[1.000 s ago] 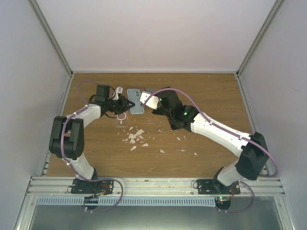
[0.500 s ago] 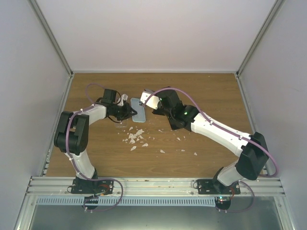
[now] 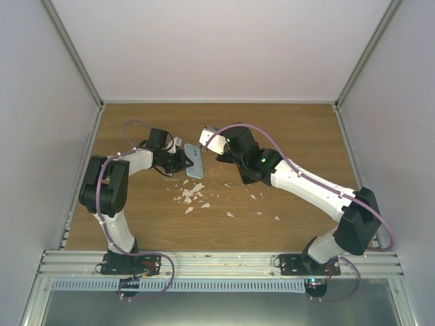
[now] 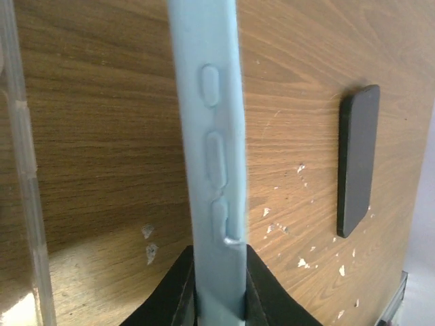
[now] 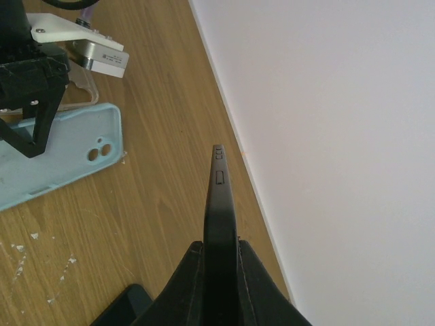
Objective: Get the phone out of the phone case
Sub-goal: Place the phone case at the center of the board.
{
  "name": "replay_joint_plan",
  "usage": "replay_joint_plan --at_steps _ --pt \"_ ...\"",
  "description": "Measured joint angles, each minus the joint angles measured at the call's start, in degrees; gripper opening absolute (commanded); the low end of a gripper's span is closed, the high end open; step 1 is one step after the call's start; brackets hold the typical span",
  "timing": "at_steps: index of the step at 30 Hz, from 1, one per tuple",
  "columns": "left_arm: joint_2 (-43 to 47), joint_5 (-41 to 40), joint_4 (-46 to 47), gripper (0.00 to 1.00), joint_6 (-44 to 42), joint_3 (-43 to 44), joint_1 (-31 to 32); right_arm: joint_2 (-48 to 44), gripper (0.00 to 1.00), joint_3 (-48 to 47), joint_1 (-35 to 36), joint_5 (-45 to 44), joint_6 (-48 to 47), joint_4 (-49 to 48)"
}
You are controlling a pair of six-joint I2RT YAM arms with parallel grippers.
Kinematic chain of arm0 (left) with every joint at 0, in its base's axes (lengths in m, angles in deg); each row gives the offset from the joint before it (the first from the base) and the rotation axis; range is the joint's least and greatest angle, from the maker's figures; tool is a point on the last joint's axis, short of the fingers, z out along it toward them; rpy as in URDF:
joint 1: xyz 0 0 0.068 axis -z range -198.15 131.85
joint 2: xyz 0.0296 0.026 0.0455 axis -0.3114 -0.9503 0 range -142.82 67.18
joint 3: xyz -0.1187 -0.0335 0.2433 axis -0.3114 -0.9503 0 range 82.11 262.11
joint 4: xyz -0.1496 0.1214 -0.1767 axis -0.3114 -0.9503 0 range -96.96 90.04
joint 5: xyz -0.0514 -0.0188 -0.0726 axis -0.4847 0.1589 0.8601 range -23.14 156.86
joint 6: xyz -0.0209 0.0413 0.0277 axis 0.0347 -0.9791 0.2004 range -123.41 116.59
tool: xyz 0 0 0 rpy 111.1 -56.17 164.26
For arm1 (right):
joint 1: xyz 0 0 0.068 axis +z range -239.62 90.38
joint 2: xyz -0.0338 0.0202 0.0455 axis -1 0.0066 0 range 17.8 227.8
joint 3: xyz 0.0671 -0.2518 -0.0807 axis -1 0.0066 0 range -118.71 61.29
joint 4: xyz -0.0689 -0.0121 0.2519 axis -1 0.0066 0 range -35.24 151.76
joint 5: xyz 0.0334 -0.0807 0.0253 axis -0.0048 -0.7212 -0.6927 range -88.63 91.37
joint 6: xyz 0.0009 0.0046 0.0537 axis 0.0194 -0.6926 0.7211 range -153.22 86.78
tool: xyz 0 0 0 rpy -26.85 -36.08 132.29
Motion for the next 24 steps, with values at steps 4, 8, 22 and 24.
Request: replay_joint_plan --at_steps 4,8,22,24 --pt "-0.26 -1.27 -0.76 0.25 -0.2 0.0 0.33 0.0 0.01 0.0 0.0 0.09 0.0 0.02" --pt "-0.26 -2.62 -1.03 0.35 -0.59 0.0 0.52 0.0 0.0 0.0 0.0 0.09 0.0 0.04" --pt "1.01 -5.55 -1.6 0.7 -1.18 -0.11 2.34 0.0 0.0 0.0 0.0 0.28 0.02 0.39" --pt "1.44 -6.05 -1.73 0.75 -1.42 -0.11 2.38 0.0 0.0 0.0 0.0 0.33 0.02 0.39"
